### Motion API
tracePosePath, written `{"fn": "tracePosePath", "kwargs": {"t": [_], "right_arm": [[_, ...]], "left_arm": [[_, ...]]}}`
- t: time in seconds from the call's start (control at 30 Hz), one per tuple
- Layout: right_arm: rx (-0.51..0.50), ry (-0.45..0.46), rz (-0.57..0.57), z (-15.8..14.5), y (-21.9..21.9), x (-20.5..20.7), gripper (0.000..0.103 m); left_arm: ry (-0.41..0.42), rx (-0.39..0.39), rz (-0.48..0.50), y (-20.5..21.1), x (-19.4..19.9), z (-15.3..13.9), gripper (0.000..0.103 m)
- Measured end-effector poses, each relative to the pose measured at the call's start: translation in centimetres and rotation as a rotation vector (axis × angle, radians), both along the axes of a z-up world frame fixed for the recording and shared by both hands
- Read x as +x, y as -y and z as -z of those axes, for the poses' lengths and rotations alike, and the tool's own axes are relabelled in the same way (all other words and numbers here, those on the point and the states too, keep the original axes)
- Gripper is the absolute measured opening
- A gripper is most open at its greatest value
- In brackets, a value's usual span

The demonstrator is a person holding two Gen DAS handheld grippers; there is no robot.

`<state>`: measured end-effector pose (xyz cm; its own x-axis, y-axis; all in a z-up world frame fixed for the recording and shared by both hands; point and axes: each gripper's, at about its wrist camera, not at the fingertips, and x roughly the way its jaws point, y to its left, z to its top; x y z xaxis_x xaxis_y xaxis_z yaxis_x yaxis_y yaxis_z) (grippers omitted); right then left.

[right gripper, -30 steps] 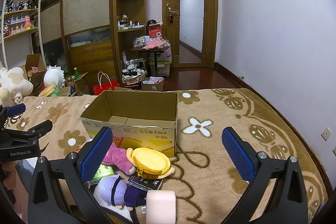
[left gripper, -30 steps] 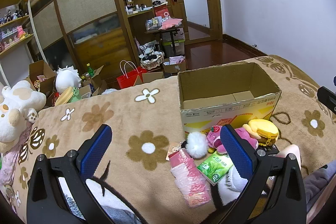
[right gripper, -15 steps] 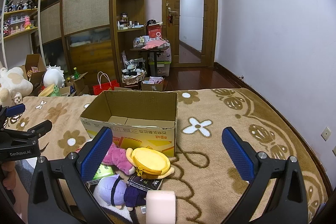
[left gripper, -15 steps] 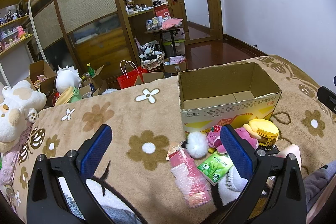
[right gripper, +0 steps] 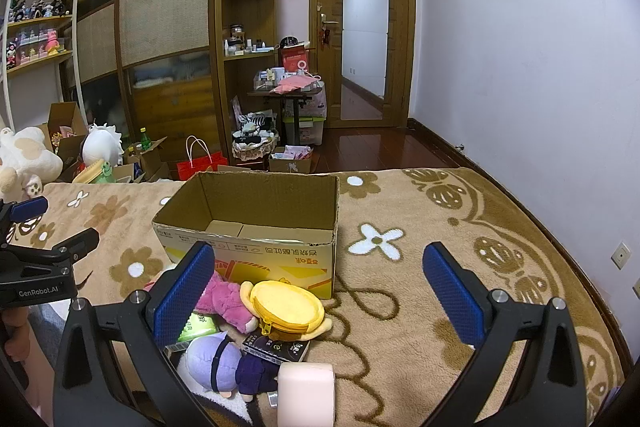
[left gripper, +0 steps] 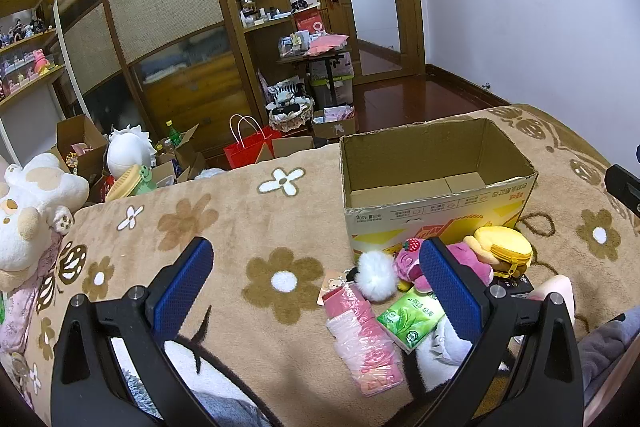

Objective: Organize soft objects

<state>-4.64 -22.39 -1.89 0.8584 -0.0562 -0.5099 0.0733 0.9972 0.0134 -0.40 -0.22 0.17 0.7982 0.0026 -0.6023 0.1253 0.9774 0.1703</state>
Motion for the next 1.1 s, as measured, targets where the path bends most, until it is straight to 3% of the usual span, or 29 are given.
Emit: {"fn": "tracePosePath", "kwargs": {"t": [1.1], "right_arm": [[-0.001, -0.001, 0.0, 0.0, 0.0, 0.0, 0.103]], "left_arm": [[0.004, 0.002, -0.007, -1.3, -0.3, -0.2, 0.102]]}}
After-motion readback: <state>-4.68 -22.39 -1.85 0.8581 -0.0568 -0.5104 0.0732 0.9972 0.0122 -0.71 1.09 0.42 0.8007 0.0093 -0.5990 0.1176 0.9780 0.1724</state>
